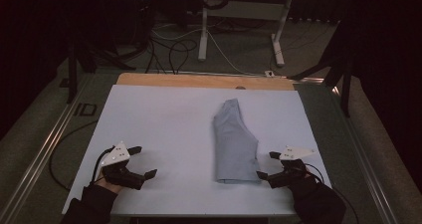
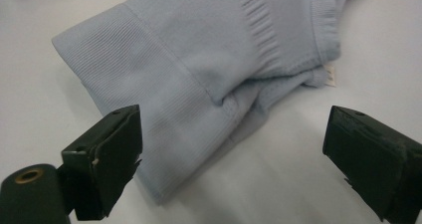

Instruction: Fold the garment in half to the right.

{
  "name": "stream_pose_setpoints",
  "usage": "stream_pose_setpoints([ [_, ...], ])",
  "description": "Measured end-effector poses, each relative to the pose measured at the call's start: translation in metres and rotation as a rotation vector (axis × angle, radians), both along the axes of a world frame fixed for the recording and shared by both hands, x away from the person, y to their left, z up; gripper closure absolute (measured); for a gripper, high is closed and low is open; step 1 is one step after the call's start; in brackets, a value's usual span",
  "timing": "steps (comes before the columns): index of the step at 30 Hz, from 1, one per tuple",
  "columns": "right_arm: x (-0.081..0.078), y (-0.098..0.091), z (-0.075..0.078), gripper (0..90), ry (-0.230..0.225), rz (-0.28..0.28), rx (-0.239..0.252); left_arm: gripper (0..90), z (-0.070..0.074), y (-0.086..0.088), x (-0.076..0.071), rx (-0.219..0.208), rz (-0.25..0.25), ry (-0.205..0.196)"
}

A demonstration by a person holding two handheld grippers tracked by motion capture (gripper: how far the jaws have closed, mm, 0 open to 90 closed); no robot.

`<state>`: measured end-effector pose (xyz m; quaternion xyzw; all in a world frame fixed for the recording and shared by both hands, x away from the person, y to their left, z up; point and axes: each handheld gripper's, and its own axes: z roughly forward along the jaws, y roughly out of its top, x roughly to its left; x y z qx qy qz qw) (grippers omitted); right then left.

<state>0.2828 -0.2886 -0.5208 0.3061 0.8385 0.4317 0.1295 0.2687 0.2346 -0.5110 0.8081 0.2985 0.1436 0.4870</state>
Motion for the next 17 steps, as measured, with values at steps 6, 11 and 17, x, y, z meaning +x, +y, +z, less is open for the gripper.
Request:
stream_pose_setpoints([
  [6,-0.0101,-0.0087,-0.0053,8.7,-0.012,-0.037,-0.003,0.6,-0.0013,0.0005,0.0001,0.002,0.001,0.002],
  [11,-0.0124,-0.0098,-0.0076,8.7,-0.035,-0.046,-0.010,0.6,-0.0020,-0.0002,0.0001,0.006,0.000,0.005],
  [17,-0.0109,-0.0093,-0.0095,8.7,-0.034,-0.052,-0.012,0.5,-0.0016,-0.0005,-0.0001,0.009,-0.001,0.000],
])
